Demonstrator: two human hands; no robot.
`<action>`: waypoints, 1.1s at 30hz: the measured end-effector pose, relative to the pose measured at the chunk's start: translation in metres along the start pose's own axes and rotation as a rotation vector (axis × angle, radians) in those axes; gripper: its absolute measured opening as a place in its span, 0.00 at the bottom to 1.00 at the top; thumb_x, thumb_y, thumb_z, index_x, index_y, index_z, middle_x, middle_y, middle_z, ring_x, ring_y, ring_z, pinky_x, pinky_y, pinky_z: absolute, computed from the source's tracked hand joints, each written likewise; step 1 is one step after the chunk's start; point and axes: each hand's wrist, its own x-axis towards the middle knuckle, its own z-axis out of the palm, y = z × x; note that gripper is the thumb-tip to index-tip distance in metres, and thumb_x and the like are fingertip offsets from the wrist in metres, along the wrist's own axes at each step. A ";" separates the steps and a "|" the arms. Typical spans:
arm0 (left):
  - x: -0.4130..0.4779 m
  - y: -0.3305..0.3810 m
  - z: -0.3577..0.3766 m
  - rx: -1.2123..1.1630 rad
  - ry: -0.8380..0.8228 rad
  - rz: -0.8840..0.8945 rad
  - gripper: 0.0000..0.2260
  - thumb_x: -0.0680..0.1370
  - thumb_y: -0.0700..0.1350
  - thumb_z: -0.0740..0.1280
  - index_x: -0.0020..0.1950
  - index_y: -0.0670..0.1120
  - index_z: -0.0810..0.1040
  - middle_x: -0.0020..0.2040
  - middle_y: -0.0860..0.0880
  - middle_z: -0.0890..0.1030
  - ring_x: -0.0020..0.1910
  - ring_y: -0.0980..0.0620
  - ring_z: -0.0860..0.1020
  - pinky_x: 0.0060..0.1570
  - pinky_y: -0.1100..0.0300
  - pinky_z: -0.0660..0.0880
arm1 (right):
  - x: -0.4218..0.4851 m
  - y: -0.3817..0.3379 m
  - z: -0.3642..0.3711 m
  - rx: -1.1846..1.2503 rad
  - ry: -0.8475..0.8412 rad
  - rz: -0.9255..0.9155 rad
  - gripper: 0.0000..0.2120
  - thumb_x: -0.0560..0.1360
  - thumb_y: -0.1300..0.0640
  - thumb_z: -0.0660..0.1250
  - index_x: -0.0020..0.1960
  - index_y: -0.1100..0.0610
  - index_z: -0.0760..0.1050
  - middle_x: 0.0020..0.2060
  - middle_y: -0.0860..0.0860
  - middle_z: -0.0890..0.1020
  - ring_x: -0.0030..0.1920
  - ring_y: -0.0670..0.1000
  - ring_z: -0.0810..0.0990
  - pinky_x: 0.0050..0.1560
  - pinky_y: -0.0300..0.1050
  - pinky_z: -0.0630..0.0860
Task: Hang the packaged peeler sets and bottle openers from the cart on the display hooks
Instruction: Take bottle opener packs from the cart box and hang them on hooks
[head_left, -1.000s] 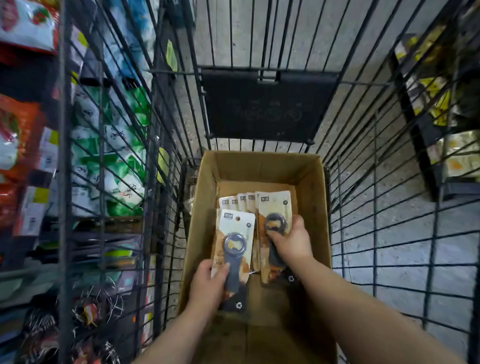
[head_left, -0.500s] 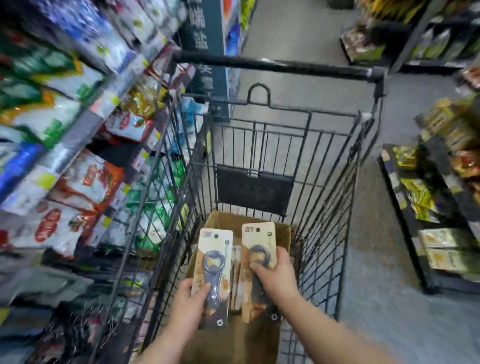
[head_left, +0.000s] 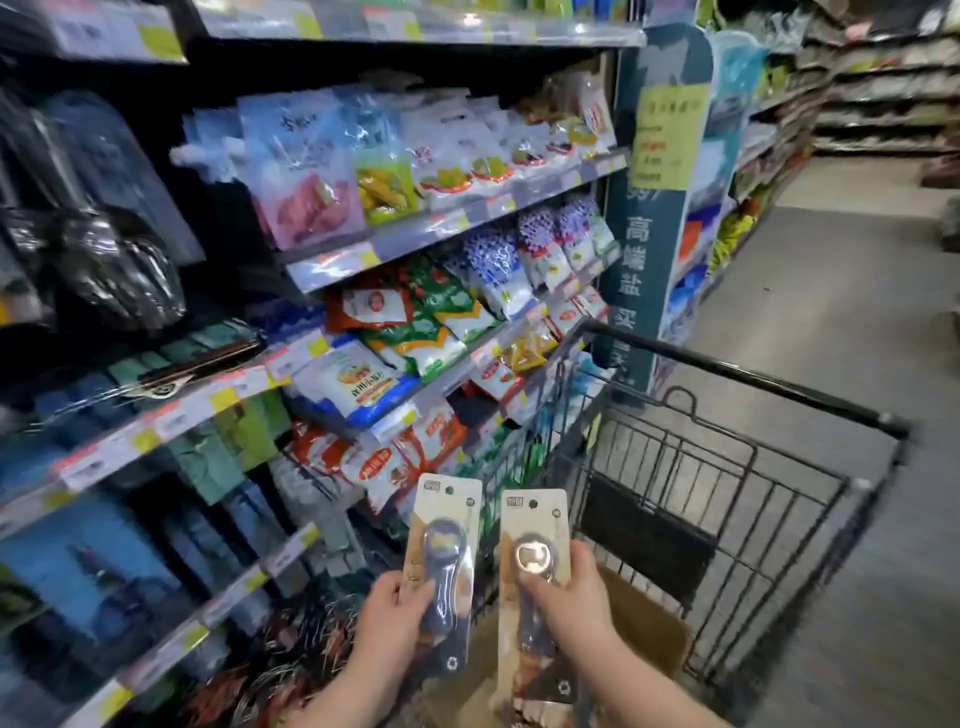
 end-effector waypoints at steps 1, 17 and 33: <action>-0.005 0.008 -0.013 -0.029 0.026 0.001 0.04 0.76 0.44 0.69 0.47 0.45 0.76 0.41 0.45 0.82 0.35 0.49 0.81 0.28 0.59 0.74 | -0.005 -0.012 0.008 -0.015 -0.036 -0.039 0.19 0.70 0.59 0.72 0.55 0.49 0.67 0.48 0.46 0.79 0.43 0.43 0.77 0.34 0.34 0.70; -0.165 0.015 -0.303 -0.131 0.629 0.209 0.06 0.77 0.46 0.67 0.44 0.43 0.76 0.44 0.41 0.79 0.41 0.46 0.78 0.39 0.54 0.71 | -0.194 -0.142 0.217 -0.019 -0.567 -0.520 0.19 0.69 0.60 0.73 0.54 0.51 0.68 0.43 0.45 0.77 0.42 0.46 0.77 0.36 0.34 0.70; -0.438 -0.075 -0.546 -0.306 1.028 0.334 0.06 0.76 0.44 0.67 0.40 0.44 0.75 0.34 0.45 0.79 0.31 0.48 0.75 0.29 0.59 0.71 | -0.536 -0.151 0.364 0.122 -0.992 -0.681 0.18 0.69 0.59 0.72 0.56 0.51 0.70 0.44 0.43 0.78 0.44 0.44 0.78 0.38 0.37 0.72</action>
